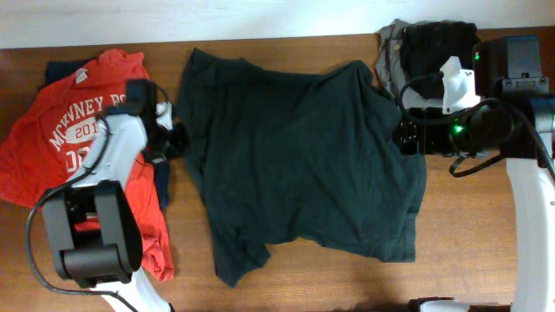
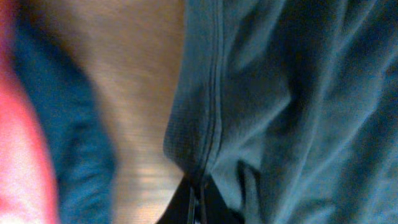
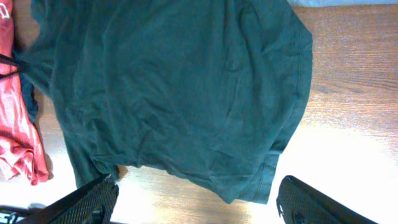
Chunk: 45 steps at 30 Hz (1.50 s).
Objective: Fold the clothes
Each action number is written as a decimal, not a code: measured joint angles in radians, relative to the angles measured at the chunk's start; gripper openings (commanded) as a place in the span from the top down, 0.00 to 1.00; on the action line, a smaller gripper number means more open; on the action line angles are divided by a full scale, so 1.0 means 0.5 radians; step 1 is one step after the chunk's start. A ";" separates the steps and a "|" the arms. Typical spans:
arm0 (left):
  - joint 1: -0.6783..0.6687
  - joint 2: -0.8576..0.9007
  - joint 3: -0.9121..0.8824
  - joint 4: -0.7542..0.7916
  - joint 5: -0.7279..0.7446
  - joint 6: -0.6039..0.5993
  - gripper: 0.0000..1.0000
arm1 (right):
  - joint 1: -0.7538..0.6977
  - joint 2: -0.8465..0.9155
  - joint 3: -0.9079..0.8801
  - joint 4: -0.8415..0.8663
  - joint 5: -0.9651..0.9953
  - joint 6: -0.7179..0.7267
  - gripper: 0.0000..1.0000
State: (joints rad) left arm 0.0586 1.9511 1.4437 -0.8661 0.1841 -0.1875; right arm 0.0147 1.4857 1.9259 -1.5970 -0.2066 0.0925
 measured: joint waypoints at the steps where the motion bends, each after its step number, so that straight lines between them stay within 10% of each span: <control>1: 0.017 0.000 0.083 -0.072 -0.021 0.008 0.99 | 0.000 0.000 0.000 -0.002 0.000 0.001 0.13; 9: 0.031 -0.001 0.476 -0.347 -0.259 0.121 0.98 | 0.000 0.000 0.000 0.001 0.000 -0.007 0.13; 11: 0.031 -0.001 0.477 -0.388 -0.340 0.129 0.01 | 0.000 0.000 0.000 0.001 0.000 -0.018 0.12; 24: 0.031 -0.052 0.694 -0.776 -0.362 0.143 0.01 | -0.086 0.000 0.107 -0.070 0.100 -0.027 0.09; 33: -0.011 -0.723 0.808 -1.187 -0.164 0.145 0.01 | -0.337 -0.418 0.347 -0.190 0.146 0.082 0.06; 45: -0.435 -0.813 0.231 -1.453 -0.108 0.095 0.03 | -0.339 -1.074 -0.819 -0.192 0.202 0.286 0.04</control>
State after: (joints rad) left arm -0.1589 1.5448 1.5593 -1.5929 0.1303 -0.1398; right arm -0.1547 0.9485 1.5166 -1.6928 -0.1055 0.2356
